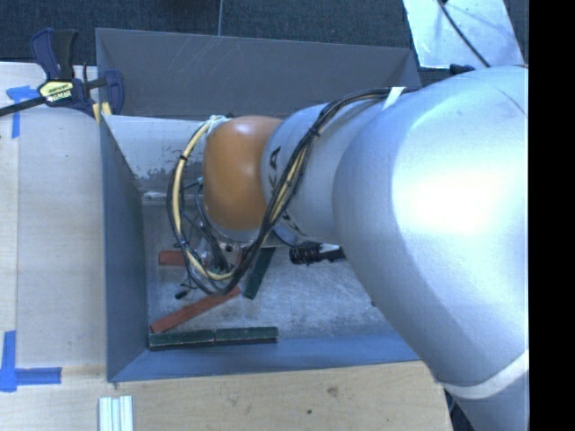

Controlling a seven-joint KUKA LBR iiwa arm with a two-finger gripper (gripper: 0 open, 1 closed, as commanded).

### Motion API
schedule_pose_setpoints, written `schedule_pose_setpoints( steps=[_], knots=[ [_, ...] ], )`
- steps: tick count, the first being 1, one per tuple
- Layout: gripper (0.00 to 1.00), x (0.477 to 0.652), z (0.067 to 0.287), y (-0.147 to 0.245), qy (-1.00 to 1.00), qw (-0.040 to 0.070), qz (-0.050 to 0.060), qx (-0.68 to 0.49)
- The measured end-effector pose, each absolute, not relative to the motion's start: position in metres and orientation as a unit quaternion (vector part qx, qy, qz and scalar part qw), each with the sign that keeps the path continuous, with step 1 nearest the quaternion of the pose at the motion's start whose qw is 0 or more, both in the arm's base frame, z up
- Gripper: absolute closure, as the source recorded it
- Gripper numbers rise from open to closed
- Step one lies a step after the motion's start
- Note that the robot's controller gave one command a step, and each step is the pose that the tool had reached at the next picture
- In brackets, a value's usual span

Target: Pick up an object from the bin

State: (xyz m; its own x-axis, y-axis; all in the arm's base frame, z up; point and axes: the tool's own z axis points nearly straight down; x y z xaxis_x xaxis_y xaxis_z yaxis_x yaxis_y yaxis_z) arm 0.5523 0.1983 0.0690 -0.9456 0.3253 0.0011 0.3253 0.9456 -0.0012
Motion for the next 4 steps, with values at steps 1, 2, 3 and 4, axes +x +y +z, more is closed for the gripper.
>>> schedule_pose_setpoints(
  steps=[1, 2, 3, 4],
  knots=[
    [0.00, 0.553, 0.069, 0.198, -0.986, 0.000, 0.000, -0.164],
    [1.00, 0.553, 0.070, 0.198, -0.986, -0.001, 0.000, -0.165],
    [1.00, 0.555, 0.098, 0.197, -0.986, -0.002, -0.001, -0.165],
    [1.00, 0.557, 0.177, 0.197, -0.986, -0.004, -0.002, -0.165]
  ],
)
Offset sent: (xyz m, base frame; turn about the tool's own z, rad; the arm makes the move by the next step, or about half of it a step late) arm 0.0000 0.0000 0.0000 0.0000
